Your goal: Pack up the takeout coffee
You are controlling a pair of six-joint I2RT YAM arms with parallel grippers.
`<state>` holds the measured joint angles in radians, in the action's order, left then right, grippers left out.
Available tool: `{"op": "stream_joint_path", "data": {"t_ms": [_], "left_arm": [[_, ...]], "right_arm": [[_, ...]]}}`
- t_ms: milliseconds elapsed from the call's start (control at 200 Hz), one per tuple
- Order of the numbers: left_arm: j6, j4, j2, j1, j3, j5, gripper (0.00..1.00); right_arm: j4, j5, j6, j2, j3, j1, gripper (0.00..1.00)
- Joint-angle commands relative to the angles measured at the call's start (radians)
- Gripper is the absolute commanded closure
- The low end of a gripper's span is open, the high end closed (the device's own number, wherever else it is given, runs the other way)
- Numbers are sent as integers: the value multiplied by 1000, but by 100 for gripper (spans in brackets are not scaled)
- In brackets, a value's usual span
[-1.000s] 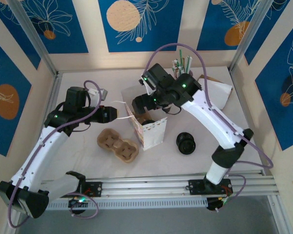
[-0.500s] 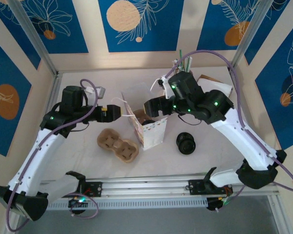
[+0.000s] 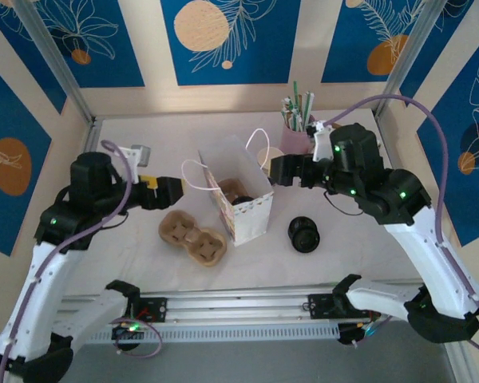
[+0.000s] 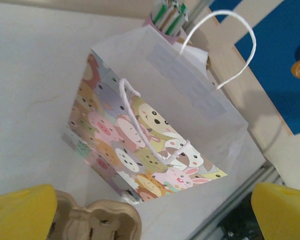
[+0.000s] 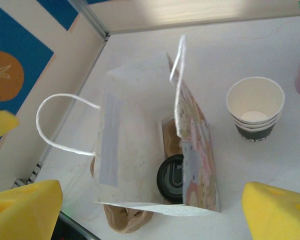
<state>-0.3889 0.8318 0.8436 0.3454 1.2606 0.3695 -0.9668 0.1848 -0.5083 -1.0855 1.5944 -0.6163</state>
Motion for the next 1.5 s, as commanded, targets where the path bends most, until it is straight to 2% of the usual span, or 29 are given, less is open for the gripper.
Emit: {"op": "stream_joint_path", "data": {"t_ms": [0, 170, 355, 495, 650, 745, 885, 1165, 1255, 1410, 1495], "left_arm": [[-20, 59, -65, 9, 37, -129, 0], [-60, 131, -103, 9, 36, -246, 0], [-97, 174, -74, 7, 20, -281, 0], [-94, 177, -16, -6, 25, -295, 0], [-85, 132, 70, -72, 13, -226, 0], [-83, 80, 115, -167, -13, -117, 1], [-89, -18, 192, -274, -56, 19, 5], [-75, -168, 371, -338, -67, 112, 7], [-84, -231, 432, -345, -54, 131, 7], [-97, -364, 563, -347, 4, 179, 7], [-116, -448, 641, -347, 43, 205, 7]], "right_arm": [[-14, -60, -26, 20, -15, 65, 9], [-36, -122, -7, 20, -26, 190, 13], [-37, -230, 18, -37, -10, 343, 22], [4, -253, 36, -110, 12, 394, 31], [70, -240, 38, -210, 46, 433, 42], [115, -240, 32, -293, 87, 455, 48], [177, -210, 57, -423, 175, 464, 53], [187, -164, 129, -775, 518, 469, 55], [126, -163, 154, -928, 707, 481, 56], [0, -177, 190, -1212, 1131, 508, 56], [-6, -207, 193, -1313, 1257, 528, 57]]}}
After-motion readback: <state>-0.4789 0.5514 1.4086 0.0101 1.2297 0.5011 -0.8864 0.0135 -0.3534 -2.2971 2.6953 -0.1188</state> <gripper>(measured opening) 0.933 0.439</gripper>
